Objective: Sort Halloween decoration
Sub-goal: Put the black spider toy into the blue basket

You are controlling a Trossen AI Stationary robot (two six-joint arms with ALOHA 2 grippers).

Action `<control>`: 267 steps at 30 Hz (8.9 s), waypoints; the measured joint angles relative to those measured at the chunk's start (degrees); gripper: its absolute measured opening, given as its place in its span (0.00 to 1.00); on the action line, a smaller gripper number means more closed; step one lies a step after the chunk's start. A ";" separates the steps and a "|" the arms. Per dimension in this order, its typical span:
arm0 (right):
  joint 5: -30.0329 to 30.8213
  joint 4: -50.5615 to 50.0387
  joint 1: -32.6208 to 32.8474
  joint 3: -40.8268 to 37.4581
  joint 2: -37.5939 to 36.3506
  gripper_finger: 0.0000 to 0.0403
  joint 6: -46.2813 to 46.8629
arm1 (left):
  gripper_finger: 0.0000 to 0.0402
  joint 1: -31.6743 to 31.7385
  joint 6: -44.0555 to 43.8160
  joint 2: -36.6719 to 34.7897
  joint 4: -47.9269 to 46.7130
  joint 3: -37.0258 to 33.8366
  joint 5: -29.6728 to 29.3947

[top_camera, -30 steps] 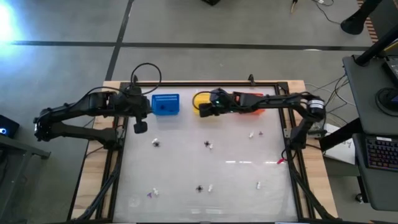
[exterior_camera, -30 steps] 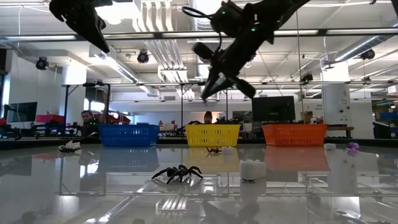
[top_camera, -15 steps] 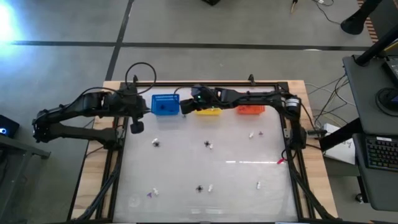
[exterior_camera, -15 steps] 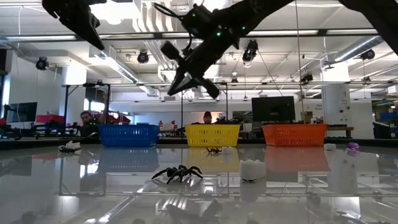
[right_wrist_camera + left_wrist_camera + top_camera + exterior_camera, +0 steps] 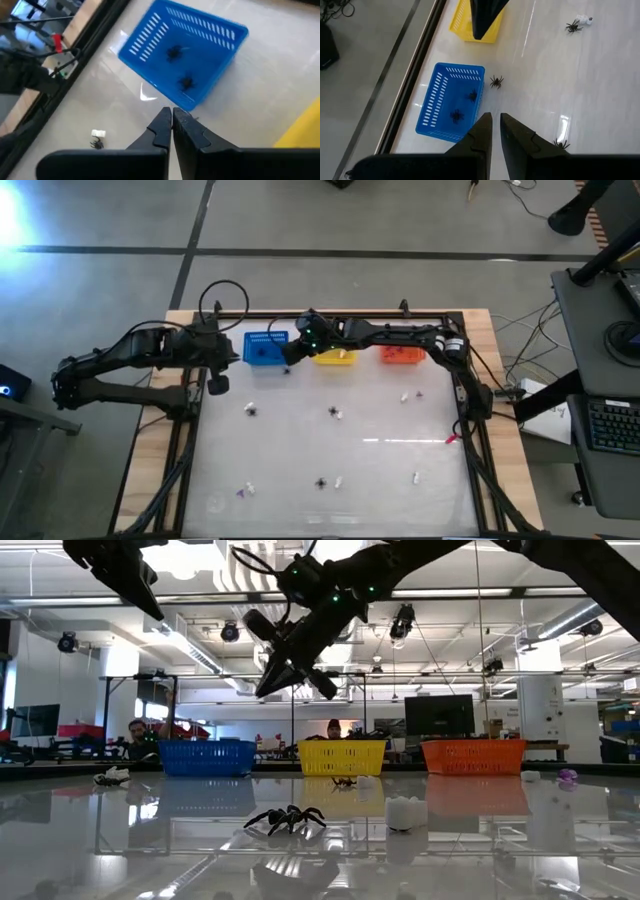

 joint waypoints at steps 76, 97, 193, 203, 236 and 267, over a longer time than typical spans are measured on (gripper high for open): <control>23.57 -34.81 9.32 21.21 -3.56 0.38 -4.84 | 0.16 -0.02 1.27 6.90 0.36 -0.09 0.00; 33.25 -48.56 12.20 19.65 -11.50 0.39 -1.88 | 0.27 0.04 6.72 21.60 23.30 -9.03 4.66; 33.28 -52.81 12.01 19.65 -15.54 0.39 -16.71 | 0.20 12.79 1.25 40.38 37.45 -11.32 23.81; 33.25 -52.80 12.01 19.65 -15.54 0.39 -16.71 | 0.27 12.79 0.25 44.27 38.45 -11.32 21.49; 33.21 -52.90 12.01 19.65 -15.54 0.39 -17.02 | 0.00 12.28 -2.63 47.84 38.43 -11.63 25.52; 33.19 -53.25 12.06 19.61 -15.54 0.38 -17.15 | 0.00 25.78 1.95 30.02 31.02 -11.37 6.38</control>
